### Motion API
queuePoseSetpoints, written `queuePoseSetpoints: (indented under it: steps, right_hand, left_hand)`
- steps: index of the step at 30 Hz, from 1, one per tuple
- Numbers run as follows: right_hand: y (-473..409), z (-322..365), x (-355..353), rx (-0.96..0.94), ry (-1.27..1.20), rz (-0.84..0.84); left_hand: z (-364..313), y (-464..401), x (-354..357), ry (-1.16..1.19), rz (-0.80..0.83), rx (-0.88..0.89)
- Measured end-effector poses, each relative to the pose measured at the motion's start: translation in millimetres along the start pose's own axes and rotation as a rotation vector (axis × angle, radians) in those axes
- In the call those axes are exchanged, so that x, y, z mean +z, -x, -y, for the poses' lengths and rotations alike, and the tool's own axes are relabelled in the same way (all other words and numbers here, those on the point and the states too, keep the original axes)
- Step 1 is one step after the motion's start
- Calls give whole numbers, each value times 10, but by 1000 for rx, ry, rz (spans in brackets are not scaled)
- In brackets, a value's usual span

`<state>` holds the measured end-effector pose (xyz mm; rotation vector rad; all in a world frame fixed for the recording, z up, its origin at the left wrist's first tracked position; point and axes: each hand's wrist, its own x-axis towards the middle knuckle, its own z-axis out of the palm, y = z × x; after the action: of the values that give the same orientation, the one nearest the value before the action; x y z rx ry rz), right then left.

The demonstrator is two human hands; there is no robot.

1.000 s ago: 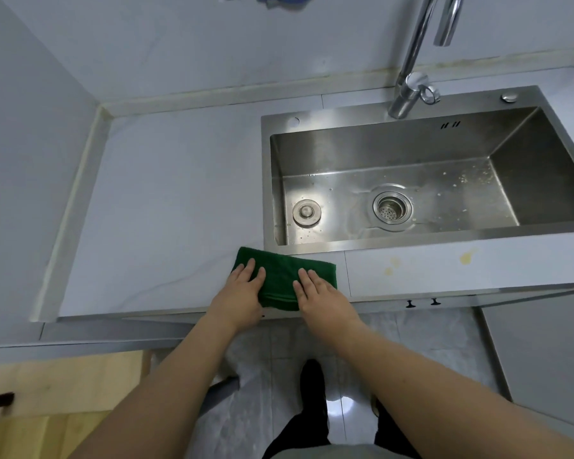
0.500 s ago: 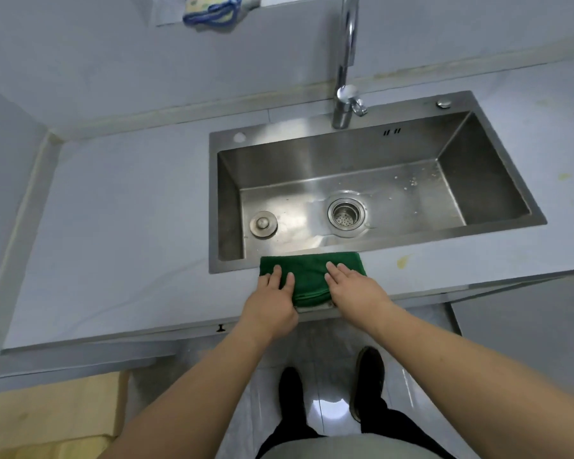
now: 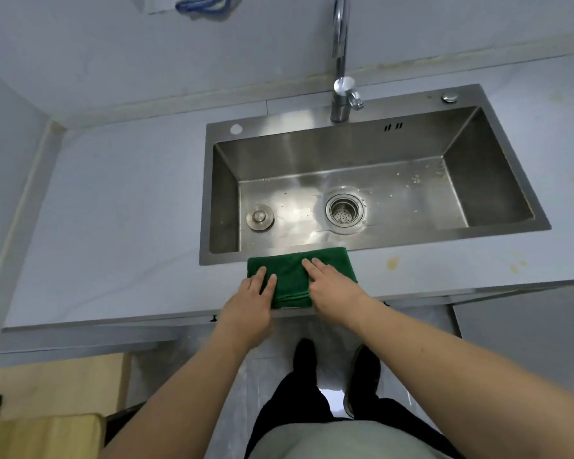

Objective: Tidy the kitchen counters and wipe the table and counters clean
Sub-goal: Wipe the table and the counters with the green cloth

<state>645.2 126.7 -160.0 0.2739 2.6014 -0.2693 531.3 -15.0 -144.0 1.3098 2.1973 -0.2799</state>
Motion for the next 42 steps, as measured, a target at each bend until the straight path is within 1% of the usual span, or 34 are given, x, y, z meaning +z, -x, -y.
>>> queuePoseSetpoints:
  steps: [3,7,9,14,17,20,24,28,33,37,39,42]
  right_hand:
    - [-113,168,-74,26,-62,-26]
    - [-79,126,-21,35,-151,-118]
    - [-37,108,-15,44,-204,-128]
    - [-19,2,14,54,-133,-125]
    - [142,-195,86,75,-101,-125]
    - [424,-487,198,113,-76,-110]
    - [826,-994,301,159,-69,-89]
    - [1076,-1360,363,184,-91,-82]
    - [1081,-1351,341,174,-106,-60]
    - [1000,-1271,287,157,-81,-39]
    - [917,-1190,200,139,-84,-22]
    - [814,-1101,141,150,-97,-8]
  left_hand:
    - [206,67,6,6,24,-8]
    - [152,-49,-66,-36,2,-6]
    - [79,-92,-74,-60,13,-20]
    - [-63,-177,-213,-42,32,-57]
    - [-300,-231,-280,-17,37,-37]
    - [-700,-271,-309,-1,75,-8]
    - [-1310,-385,-352,-4,83,48]
    - [-1743,-473,-316,5,96,51]
    - [-1730,-435,-193,5,54,33]
    - [-1606,-354,-111,-138,0,46]
    - [-1472,-312,-82,-182,-27,31]
    - [-1318,-300,-40,-228,-52,53]
